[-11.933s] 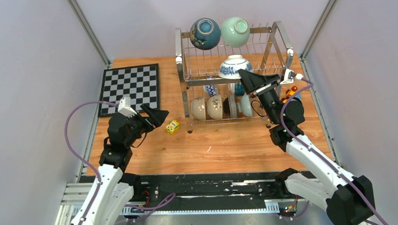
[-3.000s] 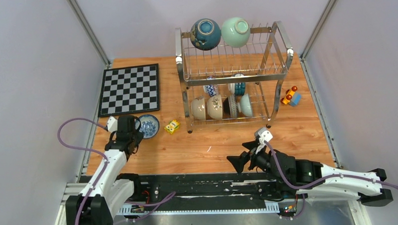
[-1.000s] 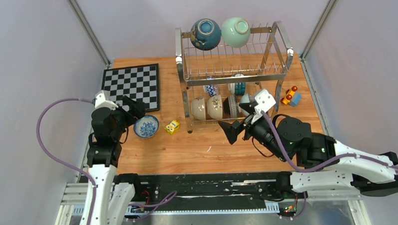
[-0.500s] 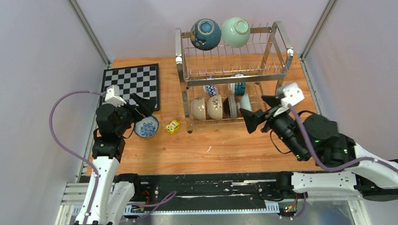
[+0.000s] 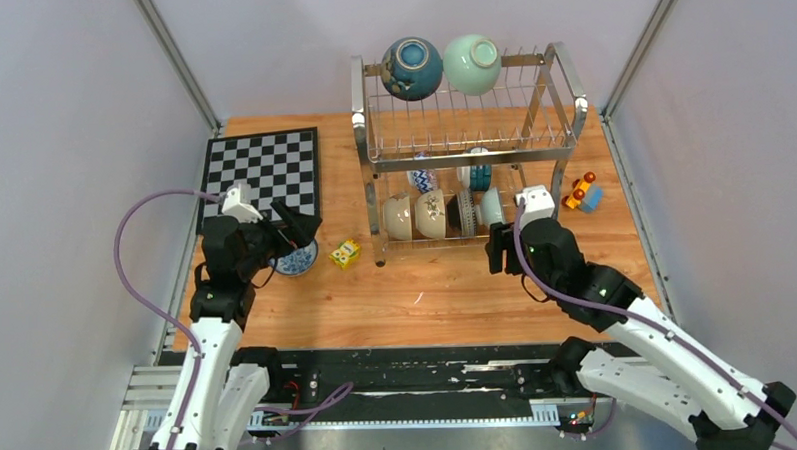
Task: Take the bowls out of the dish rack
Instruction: Pick up the bowl from the dish rack.
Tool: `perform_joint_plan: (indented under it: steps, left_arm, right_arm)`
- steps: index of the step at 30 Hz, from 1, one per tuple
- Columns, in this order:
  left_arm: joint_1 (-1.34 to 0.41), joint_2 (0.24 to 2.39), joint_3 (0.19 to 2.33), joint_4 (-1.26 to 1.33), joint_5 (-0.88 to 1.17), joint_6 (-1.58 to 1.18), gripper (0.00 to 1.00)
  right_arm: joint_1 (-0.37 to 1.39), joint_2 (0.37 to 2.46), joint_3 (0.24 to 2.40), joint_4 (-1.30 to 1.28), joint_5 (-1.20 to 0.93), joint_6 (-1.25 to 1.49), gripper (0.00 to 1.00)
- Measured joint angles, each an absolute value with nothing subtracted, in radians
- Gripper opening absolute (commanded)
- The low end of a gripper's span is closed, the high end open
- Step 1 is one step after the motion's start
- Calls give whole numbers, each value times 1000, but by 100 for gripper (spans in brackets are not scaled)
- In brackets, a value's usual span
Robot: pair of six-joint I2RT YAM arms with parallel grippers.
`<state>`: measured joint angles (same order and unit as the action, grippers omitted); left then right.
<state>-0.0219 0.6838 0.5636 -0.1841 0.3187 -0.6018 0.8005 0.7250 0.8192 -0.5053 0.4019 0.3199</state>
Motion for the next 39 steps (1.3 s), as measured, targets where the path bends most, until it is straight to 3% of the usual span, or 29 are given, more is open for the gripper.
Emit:
perform_joint_plan:
  steps: [5,11,26,39]
  left_arm:
    - [-22,684,557,-185,325,-603,99]
    - [-22,695,521,-183,342,-610,98]
    - [-22,678,487,-194,377,-623,97]
    - [-22,688,476,-167,423,-682,96]
  right_arm:
    - [657,703,689,-450,318,398,61]
    - [605,706,603,-309,305,450,57]
    - [437,857,575,10,213,381,48]
    - [324,895,439,236,17,352,48]
